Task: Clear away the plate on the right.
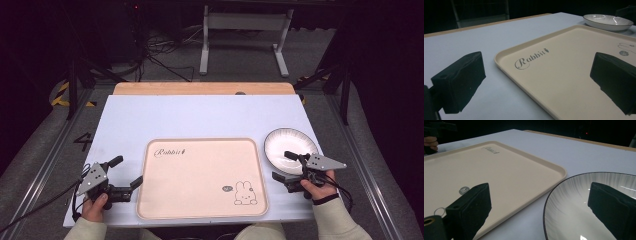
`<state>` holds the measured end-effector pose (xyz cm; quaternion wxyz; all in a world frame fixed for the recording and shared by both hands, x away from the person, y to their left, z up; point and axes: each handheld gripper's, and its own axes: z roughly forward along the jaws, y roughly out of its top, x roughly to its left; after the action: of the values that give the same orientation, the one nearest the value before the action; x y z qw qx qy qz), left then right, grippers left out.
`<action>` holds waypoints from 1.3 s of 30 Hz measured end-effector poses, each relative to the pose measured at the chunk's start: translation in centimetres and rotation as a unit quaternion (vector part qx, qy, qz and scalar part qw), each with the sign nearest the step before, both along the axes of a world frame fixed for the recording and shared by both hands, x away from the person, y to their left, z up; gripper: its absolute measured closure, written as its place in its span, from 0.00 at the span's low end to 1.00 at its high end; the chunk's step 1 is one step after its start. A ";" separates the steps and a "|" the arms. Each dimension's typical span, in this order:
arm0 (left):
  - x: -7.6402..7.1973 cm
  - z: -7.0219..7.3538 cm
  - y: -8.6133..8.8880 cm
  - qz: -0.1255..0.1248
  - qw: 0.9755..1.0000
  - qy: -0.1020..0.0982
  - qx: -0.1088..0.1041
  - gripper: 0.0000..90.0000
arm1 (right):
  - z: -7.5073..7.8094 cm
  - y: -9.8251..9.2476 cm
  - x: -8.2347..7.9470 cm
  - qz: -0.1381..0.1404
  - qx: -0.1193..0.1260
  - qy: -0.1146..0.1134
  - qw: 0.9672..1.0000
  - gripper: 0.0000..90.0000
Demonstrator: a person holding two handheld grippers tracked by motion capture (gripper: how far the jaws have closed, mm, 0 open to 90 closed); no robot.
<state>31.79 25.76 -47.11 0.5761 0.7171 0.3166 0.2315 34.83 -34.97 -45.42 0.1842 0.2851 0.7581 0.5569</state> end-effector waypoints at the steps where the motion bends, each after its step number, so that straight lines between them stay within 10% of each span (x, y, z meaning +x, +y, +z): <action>1: 0.0 0.0 0.0 -0.001 1.000 0.000 0.000 0.00 | 0.0 0.0 0.0 -0.001 0.001 0.001 1.000 0.05; 39: 0.0 0.0 -0.1 0.000 1.000 0.005 0.003 0.00 | 1.3 -1.0 0.5 -0.037 0.010 0.001 0.999 0.06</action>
<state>31.82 25.70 -47.08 0.5725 0.7198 0.3189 0.2289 35.36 -35.98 -44.15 0.2011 0.3152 0.7419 0.5566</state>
